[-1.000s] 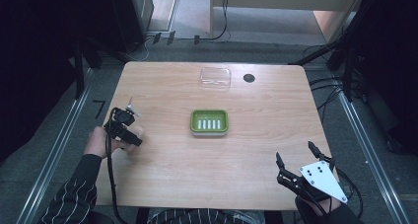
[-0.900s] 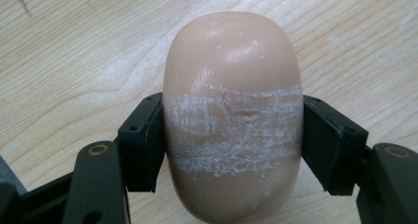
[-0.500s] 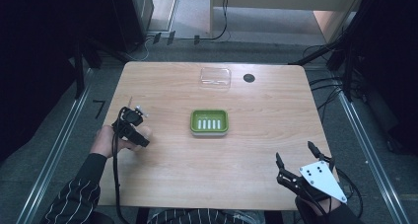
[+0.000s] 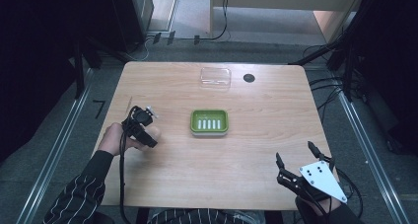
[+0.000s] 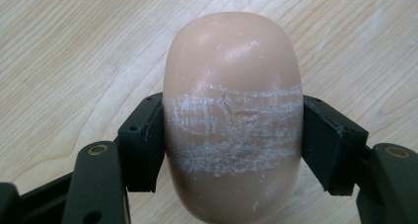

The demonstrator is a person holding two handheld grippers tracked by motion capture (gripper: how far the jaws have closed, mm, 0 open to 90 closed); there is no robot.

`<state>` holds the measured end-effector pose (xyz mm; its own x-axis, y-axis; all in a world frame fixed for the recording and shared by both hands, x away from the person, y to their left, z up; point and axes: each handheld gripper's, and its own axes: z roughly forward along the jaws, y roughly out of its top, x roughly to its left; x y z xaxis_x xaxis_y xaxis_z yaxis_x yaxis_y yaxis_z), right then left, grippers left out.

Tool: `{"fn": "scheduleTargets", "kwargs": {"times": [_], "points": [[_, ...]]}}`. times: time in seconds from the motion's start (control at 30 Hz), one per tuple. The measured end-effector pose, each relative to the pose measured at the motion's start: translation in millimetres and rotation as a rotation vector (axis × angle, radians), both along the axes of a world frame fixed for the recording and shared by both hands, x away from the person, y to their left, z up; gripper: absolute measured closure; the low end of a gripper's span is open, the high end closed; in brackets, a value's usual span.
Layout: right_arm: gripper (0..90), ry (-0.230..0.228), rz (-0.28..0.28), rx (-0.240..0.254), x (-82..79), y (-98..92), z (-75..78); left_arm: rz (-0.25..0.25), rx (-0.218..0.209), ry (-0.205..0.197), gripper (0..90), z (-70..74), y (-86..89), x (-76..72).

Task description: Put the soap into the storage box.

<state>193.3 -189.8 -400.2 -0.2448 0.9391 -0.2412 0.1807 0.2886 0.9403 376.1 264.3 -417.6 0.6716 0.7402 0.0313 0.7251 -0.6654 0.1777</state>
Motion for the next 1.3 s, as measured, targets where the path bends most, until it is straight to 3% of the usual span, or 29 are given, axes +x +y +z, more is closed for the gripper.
{"fn": "scheduleTargets", "kwargs": {"times": [0.73, 1.3], "points": [[13.4, 0.001, -0.007, 0.002, -0.2, 0.1, -0.1, -0.158, 0.032, -0.013, 33.4, 6.8, -33.3, 12.0], [13.4, 0.01, -0.013, 0.003, 1.2, -2.6, -1.8, -0.247, 0.044, -0.003, 33.4, 9.0, -55.3, 20.4]]}}
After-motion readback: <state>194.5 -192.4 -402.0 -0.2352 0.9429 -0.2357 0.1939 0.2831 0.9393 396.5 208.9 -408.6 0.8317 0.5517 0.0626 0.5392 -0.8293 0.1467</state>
